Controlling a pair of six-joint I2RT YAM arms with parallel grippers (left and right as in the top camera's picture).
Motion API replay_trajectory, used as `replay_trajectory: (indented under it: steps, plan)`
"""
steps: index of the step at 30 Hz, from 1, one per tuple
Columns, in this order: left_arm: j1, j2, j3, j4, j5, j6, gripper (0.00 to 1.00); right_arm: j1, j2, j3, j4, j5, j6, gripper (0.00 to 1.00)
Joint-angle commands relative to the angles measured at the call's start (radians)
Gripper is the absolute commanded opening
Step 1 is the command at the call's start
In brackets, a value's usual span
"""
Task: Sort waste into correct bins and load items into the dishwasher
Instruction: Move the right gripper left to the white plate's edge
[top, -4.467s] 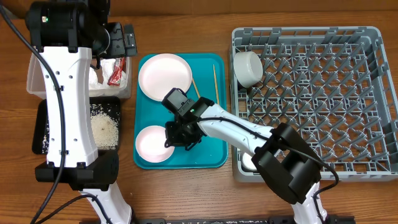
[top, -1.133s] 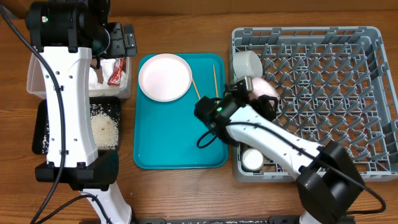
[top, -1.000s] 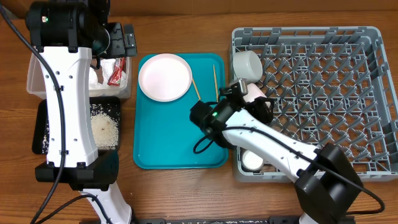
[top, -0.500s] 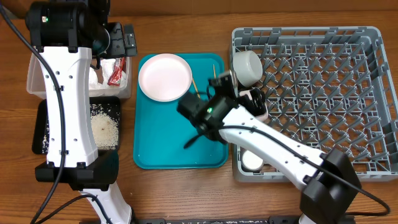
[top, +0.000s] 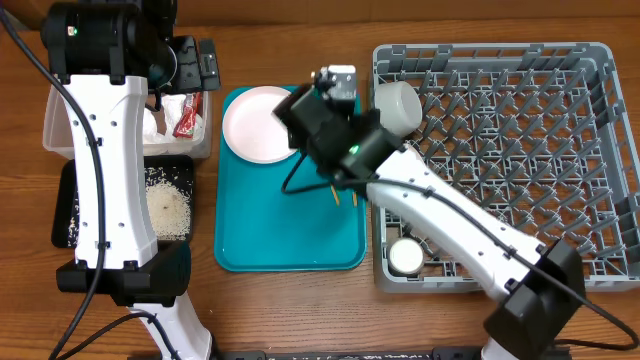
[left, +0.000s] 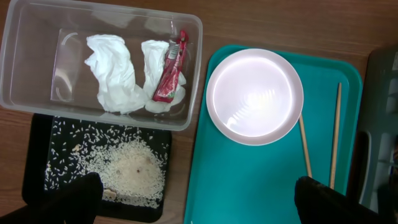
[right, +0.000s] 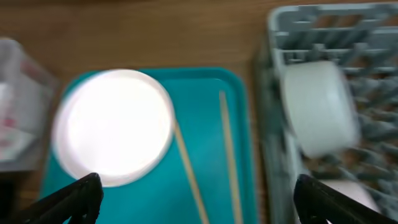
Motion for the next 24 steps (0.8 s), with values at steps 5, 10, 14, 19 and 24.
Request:
replay_trajectory:
  steps: [5, 10, 14, 19, 24]
  plan:
    - [0.002, -0.021, 0.021, 0.003, -0.012, -0.01, 1.0, -0.061, 0.07, -0.01, 0.119, -0.229, 0.045, 0.99]
    - [0.002, -0.021, 0.021, 0.003, -0.012, -0.01, 1.0, -0.062, 0.146, -0.01, 0.18, -0.231, 0.151, 0.99]
    - [0.002, -0.021, 0.021, 0.003, -0.012, -0.01, 1.0, -0.063, 0.206, -0.01, 0.189, -0.231, 0.21, 1.0]
    - [0.002, -0.021, 0.021, 0.003, -0.012, -0.01, 1.0, -0.063, 0.243, -0.01, 0.192, -0.232, 0.217, 0.97]
    - [0.002, -0.021, 0.021, 0.003, -0.012, -0.01, 1.0, -0.063, 0.267, -0.01, 0.205, -0.232, 0.296, 0.84]
